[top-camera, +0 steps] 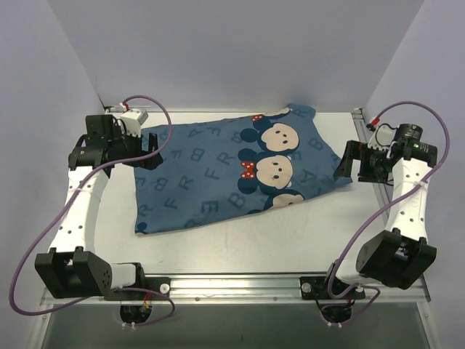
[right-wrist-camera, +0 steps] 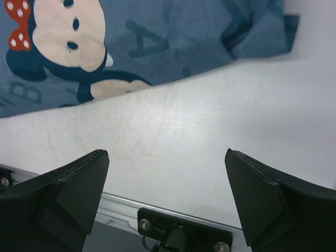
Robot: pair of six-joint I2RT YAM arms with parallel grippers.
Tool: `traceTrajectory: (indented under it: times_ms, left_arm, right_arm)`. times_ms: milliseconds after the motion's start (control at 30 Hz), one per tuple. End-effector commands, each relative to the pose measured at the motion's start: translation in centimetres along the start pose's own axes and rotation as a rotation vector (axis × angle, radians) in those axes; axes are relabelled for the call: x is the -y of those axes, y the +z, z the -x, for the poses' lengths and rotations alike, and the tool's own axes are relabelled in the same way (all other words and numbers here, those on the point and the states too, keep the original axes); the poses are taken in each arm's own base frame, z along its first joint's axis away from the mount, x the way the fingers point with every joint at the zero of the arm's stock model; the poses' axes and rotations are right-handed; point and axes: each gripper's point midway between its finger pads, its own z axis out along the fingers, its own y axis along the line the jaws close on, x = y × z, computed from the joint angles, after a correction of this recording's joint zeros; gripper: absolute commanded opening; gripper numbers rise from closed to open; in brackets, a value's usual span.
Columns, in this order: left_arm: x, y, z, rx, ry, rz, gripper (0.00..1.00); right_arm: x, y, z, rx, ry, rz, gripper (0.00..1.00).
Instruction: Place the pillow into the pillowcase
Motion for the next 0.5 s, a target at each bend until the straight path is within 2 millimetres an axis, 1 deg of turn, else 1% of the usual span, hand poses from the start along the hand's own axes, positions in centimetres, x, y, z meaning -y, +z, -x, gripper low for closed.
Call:
traceTrajectory:
  times_ms: [0, 33, 67, 133, 167, 200, 267, 300, 333, 400, 433, 467]
  left_arm:
    - [-0.6, 0.0, -3.6, -0.083, 0.002, 0.05, 0.97]
    - [-0.9, -0.1, -4.2, -0.092, 0.002, 0.076, 0.97]
    - [-0.8, -0.4, -5.1, -0.099, 0.006, 0.081, 0.97]
    - [-0.9, -0.5, -6.3, -0.116, 0.023, 0.092, 0.97]
    - [-0.8, -0.8, -6.4, -0.1, 0.034, 0.098, 0.97]
    - [-0.8, -0.6, -7.7, -0.121, 0.03, 0.095, 0.97]
    - [-0.6, -0.7, -8.4, -0.11, 0.035, 0.091, 0.97]
    - [-0.3, -0.4, -9.6, -0.132, 0.025, 0.079, 0.98]
    - [-0.1, -0.3, -10.3, -0.142, 0.023, 0.065, 0.97]
    - [0.3, -0.5, -10.8, -0.136, 0.024, 0.056, 0.97]
    - [0.4, -0.4, -11.4, -0.148, 0.02, 0.049, 0.97]
    - [0.5, -0.6, -11.3, -0.139, 0.022, 0.051, 0.97]
  right_arm:
    - [-0.9, 0.4, -4.2, -0.068, 0.045, 0.018, 1.0]
    - [-1.1, 0.7, -5.0, -0.074, 0.046, 0.025, 1.0]
    - [-1.0, 1.3, -6.1, -0.087, 0.053, 0.027, 1.0]
    - [-1.2, 1.5, -7.2, -0.085, 0.045, 0.025, 1.0]
    - [-1.1, 1.6, -7.6, -0.09, 0.039, 0.022, 1.0]
    - [-1.2, 1.7, -8.5, -0.097, 0.04, 0.022, 1.0]
    - [-1.6, 1.5, -9.0, -0.08, 0.017, 0.026, 1.0]
    - [-1.7, 1.7, -9.6, -0.085, 0.01, 0.032, 1.0]
    - [-1.8, 1.7, -9.8, -0.081, 0.005, 0.031, 1.0]
    - [-2.1, 1.5, -10.2, -0.074, -0.007, 0.032, 1.0]
    - [-2.2, 1.5, -10.4, -0.073, -0.014, 0.032, 1.0]
    - [-2.3, 1.3, -10.5, -0.065, -0.02, 0.029, 1.0]
